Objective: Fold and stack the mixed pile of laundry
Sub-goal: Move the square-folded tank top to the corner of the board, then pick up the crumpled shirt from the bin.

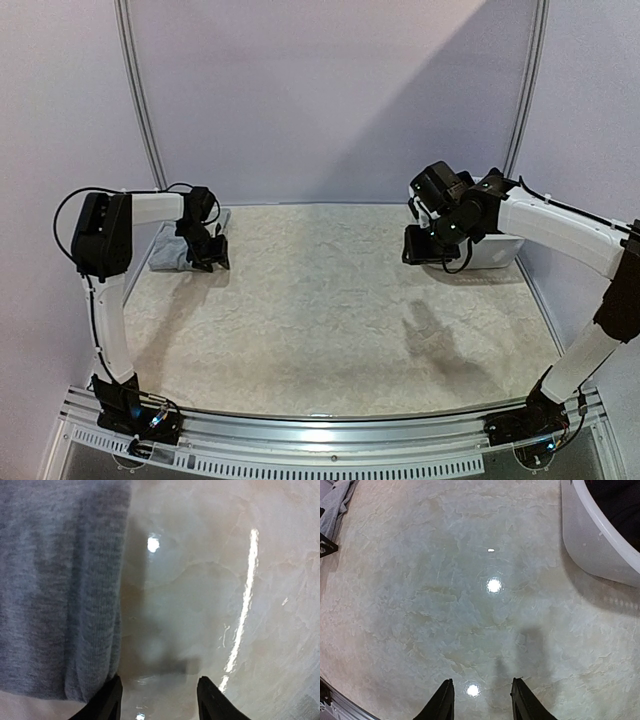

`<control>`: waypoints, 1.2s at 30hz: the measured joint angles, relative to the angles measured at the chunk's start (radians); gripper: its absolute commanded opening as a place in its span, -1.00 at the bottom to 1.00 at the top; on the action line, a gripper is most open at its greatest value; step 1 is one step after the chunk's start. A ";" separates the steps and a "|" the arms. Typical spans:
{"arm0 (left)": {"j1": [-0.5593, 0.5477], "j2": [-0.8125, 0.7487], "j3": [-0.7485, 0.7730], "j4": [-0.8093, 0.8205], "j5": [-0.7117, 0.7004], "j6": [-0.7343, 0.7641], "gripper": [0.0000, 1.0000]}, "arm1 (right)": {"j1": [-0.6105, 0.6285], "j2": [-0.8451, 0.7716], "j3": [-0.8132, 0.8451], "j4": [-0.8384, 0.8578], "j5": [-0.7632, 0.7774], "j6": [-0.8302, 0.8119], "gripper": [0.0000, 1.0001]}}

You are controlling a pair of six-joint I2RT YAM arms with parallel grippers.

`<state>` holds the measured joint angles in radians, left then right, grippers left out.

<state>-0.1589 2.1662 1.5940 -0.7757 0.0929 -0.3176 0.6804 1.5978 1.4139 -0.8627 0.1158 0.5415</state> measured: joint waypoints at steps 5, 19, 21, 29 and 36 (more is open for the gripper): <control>0.004 -0.007 -0.006 -0.006 0.002 -0.001 0.14 | 0.000 0.000 0.000 0.004 -0.002 0.000 -0.21; -0.110 -0.244 0.099 -0.111 0.013 -0.072 0.99 | 0.000 -0.010 0.134 -0.039 0.072 -0.029 0.38; -0.119 -0.291 0.127 -0.134 -0.002 -0.078 0.99 | 0.000 -0.019 0.167 -0.056 0.098 -0.038 0.63; -0.122 -0.475 0.161 -0.230 -0.143 -0.089 0.99 | -0.001 -0.057 0.265 -0.111 0.218 -0.054 0.98; -0.091 -0.772 -0.099 -0.138 -0.293 -0.139 0.99 | -0.095 -0.067 0.299 -0.128 0.229 -0.048 0.98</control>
<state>-0.2501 1.3941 1.4948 -0.9142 -0.2001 -0.4568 0.5850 1.5307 1.7126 -0.9905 0.3447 0.4938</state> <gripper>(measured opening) 0.996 0.988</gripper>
